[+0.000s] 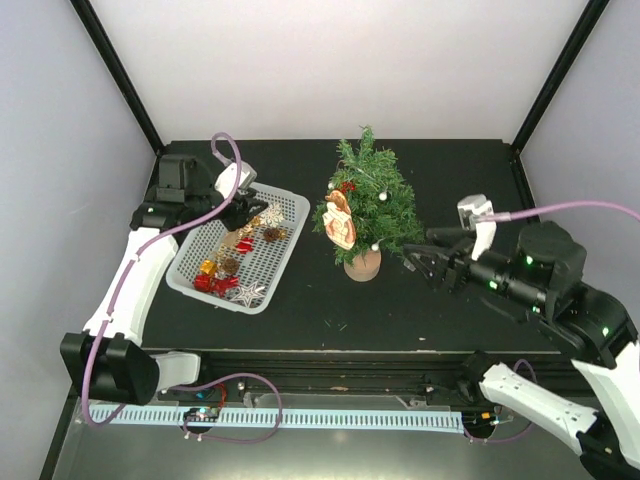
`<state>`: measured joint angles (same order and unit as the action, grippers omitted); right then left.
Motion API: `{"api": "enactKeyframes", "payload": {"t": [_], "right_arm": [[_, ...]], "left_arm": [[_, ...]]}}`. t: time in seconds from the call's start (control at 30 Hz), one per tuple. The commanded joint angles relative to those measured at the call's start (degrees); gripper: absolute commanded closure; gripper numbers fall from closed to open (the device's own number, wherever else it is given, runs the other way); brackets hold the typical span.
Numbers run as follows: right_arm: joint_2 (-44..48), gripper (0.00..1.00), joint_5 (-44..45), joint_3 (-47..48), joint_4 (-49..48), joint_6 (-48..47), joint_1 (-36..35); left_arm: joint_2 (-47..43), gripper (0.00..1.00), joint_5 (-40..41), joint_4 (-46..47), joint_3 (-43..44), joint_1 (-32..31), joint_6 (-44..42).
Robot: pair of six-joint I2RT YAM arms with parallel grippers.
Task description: Decorate the small christmas tree
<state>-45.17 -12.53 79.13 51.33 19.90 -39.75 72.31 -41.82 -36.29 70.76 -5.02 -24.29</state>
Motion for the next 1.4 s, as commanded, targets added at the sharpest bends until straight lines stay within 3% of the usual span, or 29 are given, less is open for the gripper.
{"api": "enactKeyframes", "payload": {"t": [0.0,0.13,0.37,0.67,1.03,1.37], "right_arm": [[5.4,0.27,7.1,-7.5,2.8,3.7,0.2],[8.6,0.28,7.2,-14.0,3.3,8.0,0.3],[11.1,0.29,5.7,-22.0,2.0,11.5,0.3],[8.0,0.29,5.6,-24.1,-0.2,11.9,0.3],[3.6,0.29,5.0,-25.3,-3.0,10.5,0.3],[3.9,0.28,5.5,-25.4,-2.1,9.6,0.2]], "left_arm": [[-0.4,0.53,11.1,3.0,-3.6,1.1,-2.3],[5.7,0.53,16.7,3.2,-4.8,2.1,-3.4],[15.6,0.55,19.0,2.8,-5.6,2.5,-6.6],[28.8,0.60,23.8,4.1,-0.7,2.6,-5.3],[34.7,0.59,10.0,1.8,3.5,2.4,-0.5],[35.3,0.59,19.1,3.6,3.4,2.0,-1.1]]}}
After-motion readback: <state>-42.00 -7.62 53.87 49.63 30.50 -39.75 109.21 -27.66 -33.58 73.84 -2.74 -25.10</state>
